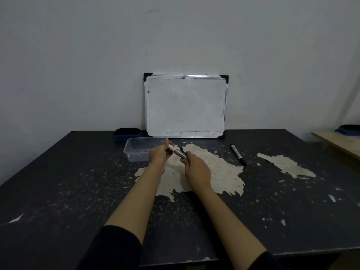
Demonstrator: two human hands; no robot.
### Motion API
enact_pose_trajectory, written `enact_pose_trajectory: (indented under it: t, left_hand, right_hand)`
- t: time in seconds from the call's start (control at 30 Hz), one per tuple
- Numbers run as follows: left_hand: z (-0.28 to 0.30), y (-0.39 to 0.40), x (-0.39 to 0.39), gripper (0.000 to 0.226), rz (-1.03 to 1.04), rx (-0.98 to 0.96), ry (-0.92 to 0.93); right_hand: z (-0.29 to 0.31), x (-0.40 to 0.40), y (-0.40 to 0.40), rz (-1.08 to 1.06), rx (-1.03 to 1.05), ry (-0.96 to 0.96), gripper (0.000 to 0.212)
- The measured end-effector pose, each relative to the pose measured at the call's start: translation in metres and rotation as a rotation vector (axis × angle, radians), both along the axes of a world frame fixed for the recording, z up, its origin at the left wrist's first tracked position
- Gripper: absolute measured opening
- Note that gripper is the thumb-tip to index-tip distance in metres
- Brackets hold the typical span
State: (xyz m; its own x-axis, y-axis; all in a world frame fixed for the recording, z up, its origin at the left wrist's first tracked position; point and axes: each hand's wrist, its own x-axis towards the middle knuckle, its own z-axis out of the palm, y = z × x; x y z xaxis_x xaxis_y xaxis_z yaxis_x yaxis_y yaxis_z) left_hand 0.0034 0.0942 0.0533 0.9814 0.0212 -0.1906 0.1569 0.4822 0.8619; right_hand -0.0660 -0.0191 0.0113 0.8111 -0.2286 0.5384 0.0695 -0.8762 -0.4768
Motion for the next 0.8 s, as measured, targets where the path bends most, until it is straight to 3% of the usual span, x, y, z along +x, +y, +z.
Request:
enact_pose_trajectory:
  t: [0.1,0.2,0.33,0.5,0.7,0.8]
  left_hand:
    - [-0.005,-0.003,0.0,0.014,0.118,-0.026,0.053]
    - [-0.011,0.002,-0.001,0.02,0.199,0.053,0.027]
    - [-0.023,0.013,-0.02,0.025,-0.009,0.694,-0.32]
    - [-0.044,0.007,-0.027,0.021,-0.161,1.01,-0.469]
    - [-0.05,0.006,-0.025,0.043,-0.126,1.049,-0.451]
    - [-0.045,0.005,-0.021,0.031,-0.066,0.958,-0.435]
  right_hand:
    - [-0.003,0.001,-0.005,-0.065,-0.103,-0.035,0.023]
    - [-0.008,-0.003,-0.02,-0.038,0.003,-0.018,0.021]
    - [-0.014,-0.005,-0.04,0.059,0.163,0.034,0.02]
    - [-0.012,-0.004,-0.048,0.154,0.331,0.124,0.032]
    - [-0.004,-0.009,-0.052,0.244,0.57,0.1,0.014]
    - [0.007,-0.01,-0.054,0.296,0.675,0.011,0.015]
